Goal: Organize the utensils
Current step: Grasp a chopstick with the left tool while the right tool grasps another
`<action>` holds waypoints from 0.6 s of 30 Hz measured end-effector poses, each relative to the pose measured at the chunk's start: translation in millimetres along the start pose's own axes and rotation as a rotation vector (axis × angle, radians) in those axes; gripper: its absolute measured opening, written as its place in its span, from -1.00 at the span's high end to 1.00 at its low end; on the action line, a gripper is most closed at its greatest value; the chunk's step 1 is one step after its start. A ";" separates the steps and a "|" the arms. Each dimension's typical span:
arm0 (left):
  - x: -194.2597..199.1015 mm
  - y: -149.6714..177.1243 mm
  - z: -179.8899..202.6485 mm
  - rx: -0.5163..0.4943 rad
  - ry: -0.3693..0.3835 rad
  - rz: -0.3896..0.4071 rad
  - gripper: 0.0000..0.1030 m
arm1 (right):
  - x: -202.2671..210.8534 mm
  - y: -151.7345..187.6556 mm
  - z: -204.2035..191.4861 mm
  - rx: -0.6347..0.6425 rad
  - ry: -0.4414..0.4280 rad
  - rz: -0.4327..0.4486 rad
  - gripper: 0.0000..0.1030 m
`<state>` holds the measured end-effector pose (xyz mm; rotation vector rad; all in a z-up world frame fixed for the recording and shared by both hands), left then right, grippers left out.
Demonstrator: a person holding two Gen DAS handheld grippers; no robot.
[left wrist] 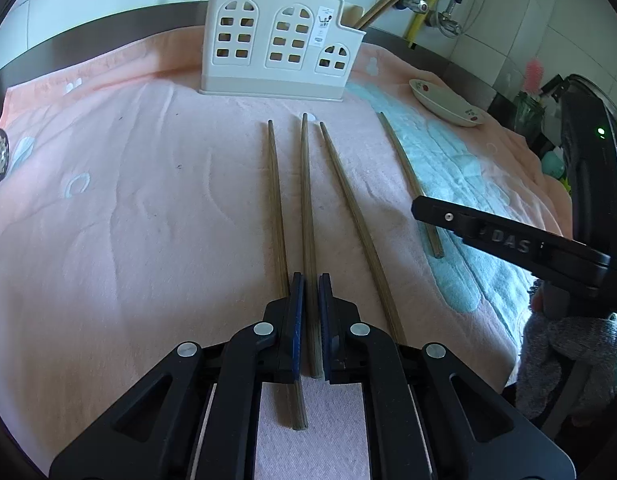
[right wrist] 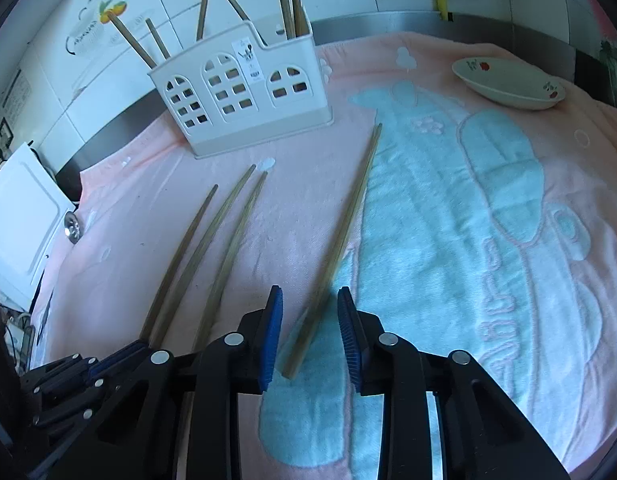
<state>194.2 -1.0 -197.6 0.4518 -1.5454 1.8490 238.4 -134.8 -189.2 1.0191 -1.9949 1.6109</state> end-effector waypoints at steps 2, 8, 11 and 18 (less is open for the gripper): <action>-1.2 -1.0 1.0 -0.009 0.000 0.000 0.86 | -1.3 -0.1 -0.7 0.017 0.034 0.012 0.57; -3.5 -3.1 3.3 -0.035 -0.012 -0.009 0.85 | -2.4 2.0 -1.8 0.047 0.093 0.027 0.70; -4.0 -4.2 2.8 -0.024 -0.013 -0.020 0.85 | -2.8 3.3 -3.6 0.066 0.111 0.031 0.69; -4.8 -4.1 2.2 -0.013 -0.014 -0.028 0.85 | 0.1 3.8 1.4 0.039 0.098 0.036 0.81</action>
Point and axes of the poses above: each gripper's, at about its wrist camera, not at the fingertips, and x roughly against the way its jaws point, z to its right, y to its underside, the point moved 6 cm from there along -x, roughly the way its jaws point, and after that the axes turned 7 degrees about z, right-handed, at the moved point
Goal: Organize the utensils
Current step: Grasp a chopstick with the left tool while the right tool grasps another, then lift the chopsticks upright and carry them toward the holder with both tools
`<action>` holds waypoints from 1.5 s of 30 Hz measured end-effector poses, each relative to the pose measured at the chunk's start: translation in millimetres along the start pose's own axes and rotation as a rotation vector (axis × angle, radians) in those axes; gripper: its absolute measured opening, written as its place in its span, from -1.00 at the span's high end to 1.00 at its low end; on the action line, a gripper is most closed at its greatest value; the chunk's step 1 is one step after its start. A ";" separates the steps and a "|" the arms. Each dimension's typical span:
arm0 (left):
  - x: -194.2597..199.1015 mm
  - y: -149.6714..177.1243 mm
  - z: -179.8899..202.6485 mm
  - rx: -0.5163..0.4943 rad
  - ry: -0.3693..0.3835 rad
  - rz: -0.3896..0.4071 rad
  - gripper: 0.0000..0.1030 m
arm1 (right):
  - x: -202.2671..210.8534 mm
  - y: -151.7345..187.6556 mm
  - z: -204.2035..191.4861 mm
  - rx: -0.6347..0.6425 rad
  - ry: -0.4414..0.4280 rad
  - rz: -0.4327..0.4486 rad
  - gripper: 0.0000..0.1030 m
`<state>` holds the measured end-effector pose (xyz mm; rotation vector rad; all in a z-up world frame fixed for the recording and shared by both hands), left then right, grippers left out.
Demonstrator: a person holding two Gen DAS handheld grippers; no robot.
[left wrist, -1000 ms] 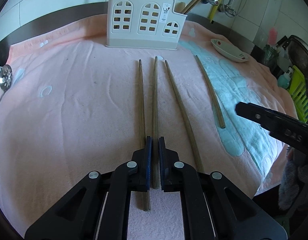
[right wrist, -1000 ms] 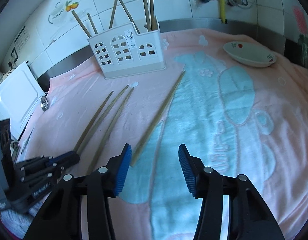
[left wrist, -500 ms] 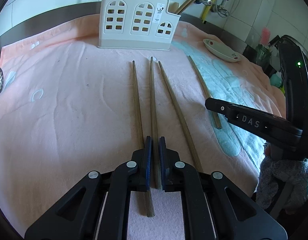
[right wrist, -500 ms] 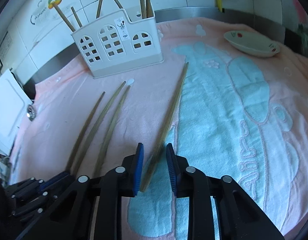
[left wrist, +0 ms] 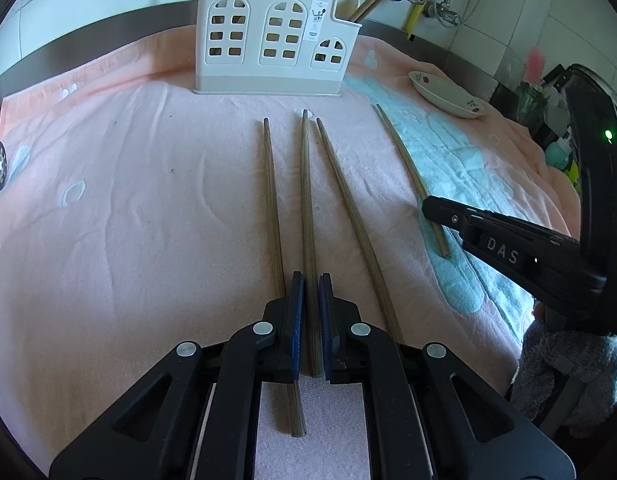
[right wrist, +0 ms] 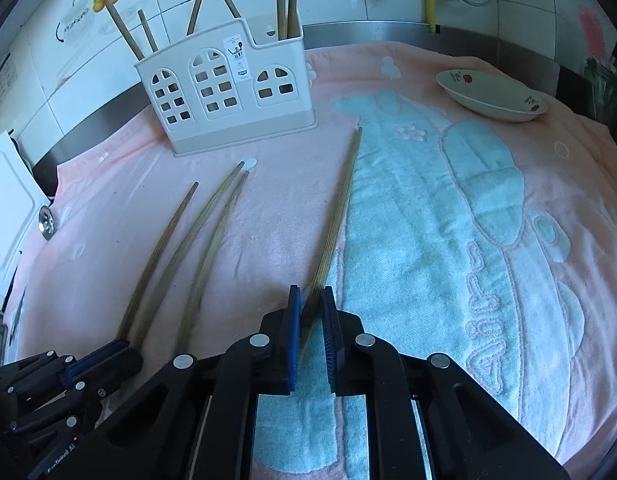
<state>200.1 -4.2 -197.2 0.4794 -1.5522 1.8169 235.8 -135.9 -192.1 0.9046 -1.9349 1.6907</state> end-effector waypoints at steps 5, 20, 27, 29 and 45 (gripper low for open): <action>-1.7 -0.2 2.0 -0.021 -0.013 -0.009 0.86 | 1.5 1.7 -1.1 0.025 0.006 -0.003 0.81; 39.8 -31.0 13.1 -0.030 0.010 0.097 0.89 | 50.9 -15.4 11.7 0.086 -0.029 0.114 0.85; 76.3 -66.3 27.5 -0.041 0.050 0.205 0.89 | 88.0 -45.0 12.9 0.130 -0.073 0.220 0.88; 84.8 -77.9 30.9 -0.054 0.059 0.233 0.89 | 97.7 -54.9 10.1 0.143 -0.094 0.244 0.88; 79.5 -131.5 45.1 -0.090 0.082 0.282 0.89 | 110.6 -102.4 -10.3 0.208 -0.235 0.302 0.87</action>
Point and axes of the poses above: each gripper's, at about its wrist camera, not at the fingertips, and x roughly against the way its jaws point, z to its right, y to its underside, the point moved 6 cm from there along -x, roughly the way its jaws point, and after that the axes turned 7 degrees about z, right-handed, at the moved point
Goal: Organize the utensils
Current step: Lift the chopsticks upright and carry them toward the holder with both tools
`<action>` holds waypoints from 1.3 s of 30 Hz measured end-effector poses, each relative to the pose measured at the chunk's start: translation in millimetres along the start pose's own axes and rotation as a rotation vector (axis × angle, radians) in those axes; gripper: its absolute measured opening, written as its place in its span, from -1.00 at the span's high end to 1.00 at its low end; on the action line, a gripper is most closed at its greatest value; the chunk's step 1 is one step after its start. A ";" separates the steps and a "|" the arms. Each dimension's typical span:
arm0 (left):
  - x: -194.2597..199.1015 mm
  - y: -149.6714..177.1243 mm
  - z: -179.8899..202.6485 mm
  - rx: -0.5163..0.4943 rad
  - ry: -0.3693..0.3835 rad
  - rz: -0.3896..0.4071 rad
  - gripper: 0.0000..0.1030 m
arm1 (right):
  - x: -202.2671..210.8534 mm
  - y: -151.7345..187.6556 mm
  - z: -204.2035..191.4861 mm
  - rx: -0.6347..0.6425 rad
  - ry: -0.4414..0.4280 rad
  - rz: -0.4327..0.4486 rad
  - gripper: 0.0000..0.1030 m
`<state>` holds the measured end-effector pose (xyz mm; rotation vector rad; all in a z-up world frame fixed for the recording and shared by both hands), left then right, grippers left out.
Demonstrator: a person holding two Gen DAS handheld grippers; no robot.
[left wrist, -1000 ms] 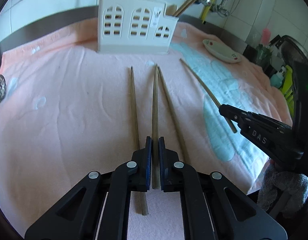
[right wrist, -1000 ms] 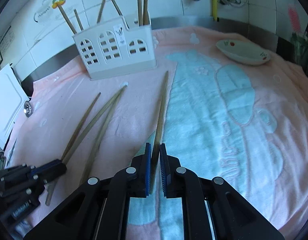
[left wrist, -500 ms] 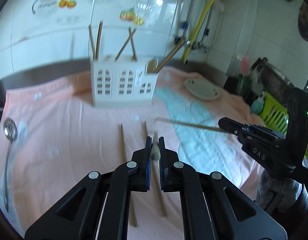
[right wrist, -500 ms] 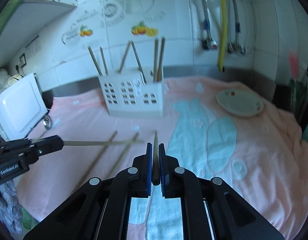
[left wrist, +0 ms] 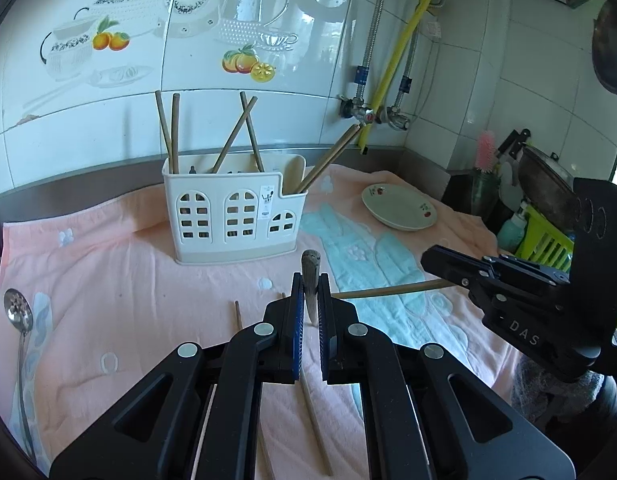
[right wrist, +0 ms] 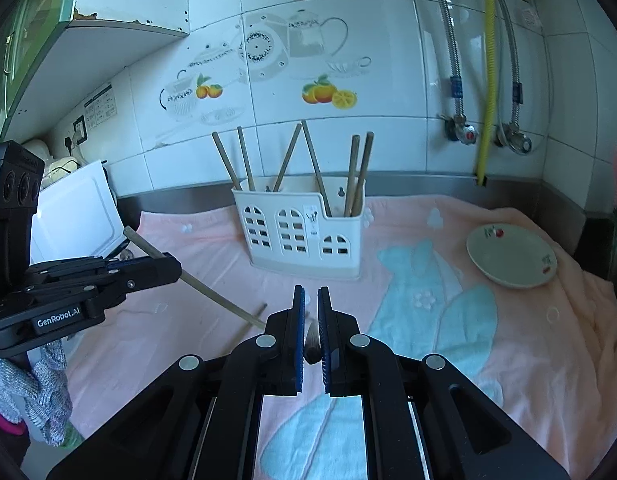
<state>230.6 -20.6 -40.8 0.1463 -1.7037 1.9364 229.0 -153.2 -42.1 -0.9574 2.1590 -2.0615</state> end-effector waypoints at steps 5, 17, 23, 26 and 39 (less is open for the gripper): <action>-2.7 -3.4 -3.6 -0.001 0.004 0.000 0.89 | -8.1 -15.2 0.1 -0.011 -0.024 0.056 0.87; -8.8 -12.2 -10.6 -0.014 -0.003 0.003 0.88 | -44.5 -29.0 5.7 -0.059 -0.046 0.106 0.85; -7.2 -32.5 -14.3 -0.035 -0.023 0.018 0.89 | -40.3 -48.1 0.3 -0.024 -0.066 0.054 0.88; -7.2 -45.6 -15.2 -0.053 -0.032 0.017 0.89 | -40.7 -58.0 -0.5 -0.001 -0.079 0.002 0.88; 6.8 -149.3 -31.7 -0.095 -0.107 0.144 0.89 | -43.1 -135.5 1.7 0.043 -0.133 -0.035 0.88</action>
Point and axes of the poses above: each gripper's, at about its wrist camera, not at the fingertips, and x roughly against the way its jaws point, z to its right, y to its underside, the point moved 6 cm from there along -x, roughly the way its jaws point, and after that the axes turned 7 degrees about z, right-handed, at the moved point
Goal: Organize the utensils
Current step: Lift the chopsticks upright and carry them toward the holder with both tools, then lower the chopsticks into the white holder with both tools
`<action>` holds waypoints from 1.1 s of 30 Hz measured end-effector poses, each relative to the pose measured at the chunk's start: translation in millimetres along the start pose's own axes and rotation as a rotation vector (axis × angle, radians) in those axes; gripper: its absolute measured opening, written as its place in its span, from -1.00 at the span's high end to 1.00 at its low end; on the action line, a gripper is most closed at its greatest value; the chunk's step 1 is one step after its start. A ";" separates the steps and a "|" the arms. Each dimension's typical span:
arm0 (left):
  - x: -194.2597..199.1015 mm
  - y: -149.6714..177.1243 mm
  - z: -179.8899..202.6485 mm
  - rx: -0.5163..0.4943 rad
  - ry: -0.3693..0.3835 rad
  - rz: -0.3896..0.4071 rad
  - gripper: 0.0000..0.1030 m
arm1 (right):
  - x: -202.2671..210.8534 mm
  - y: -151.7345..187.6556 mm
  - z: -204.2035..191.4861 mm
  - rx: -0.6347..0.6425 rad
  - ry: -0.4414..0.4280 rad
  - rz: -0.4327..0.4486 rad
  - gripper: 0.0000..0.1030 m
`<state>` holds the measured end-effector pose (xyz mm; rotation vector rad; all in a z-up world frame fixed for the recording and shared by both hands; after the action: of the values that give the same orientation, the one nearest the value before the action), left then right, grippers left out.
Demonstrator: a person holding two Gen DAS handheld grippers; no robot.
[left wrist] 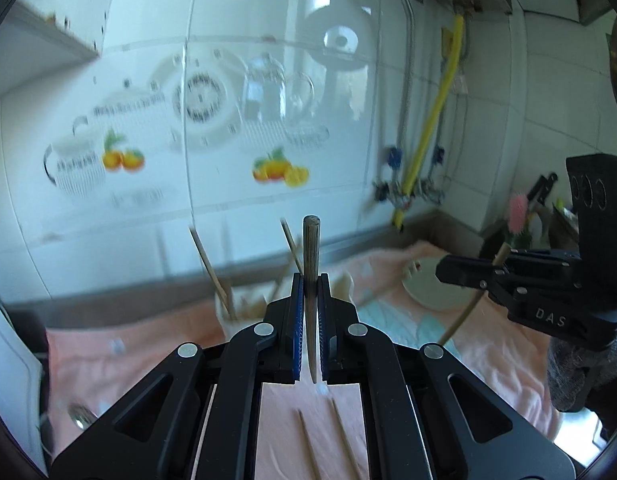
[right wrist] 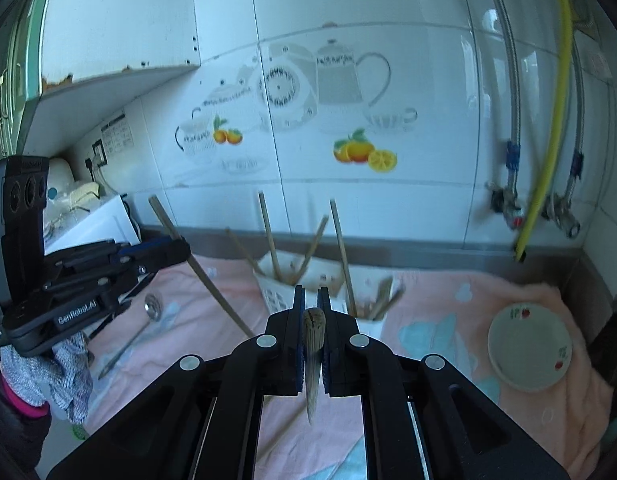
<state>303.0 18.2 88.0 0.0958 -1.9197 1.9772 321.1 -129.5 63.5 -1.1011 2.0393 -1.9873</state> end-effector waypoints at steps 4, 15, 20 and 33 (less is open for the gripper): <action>-1.9 -33.3 -8.7 -0.024 -0.038 0.049 0.89 | -3.9 -29.6 1.9 0.020 0.004 0.024 0.88; -43.7 -59.7 -42.8 -0.013 -0.146 0.080 0.89 | -28.0 -90.8 13.6 0.027 0.050 0.089 0.88; -67.1 -37.5 -59.5 0.043 -0.157 0.037 0.89 | -42.5 -103.5 23.1 0.007 0.072 0.111 0.88; -84.7 -0.1 -73.6 0.098 -0.151 -0.032 0.89 | -92.0 -73.2 45.1 -0.004 0.127 0.063 0.88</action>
<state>397.0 71.2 57.2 0.3091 -1.8982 2.0958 443.7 -109.8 84.9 -0.9217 2.1107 -2.0727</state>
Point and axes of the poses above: each gripper's, at about its wrist camera, not at the fingertips, and x roughly against the way its jaws point, z to its right, y to its underside, the point moved 6 cm from there along -x, roughly the way its jaws point, and after that the axes turned 7 degrees about z, right-handed, at the moved point
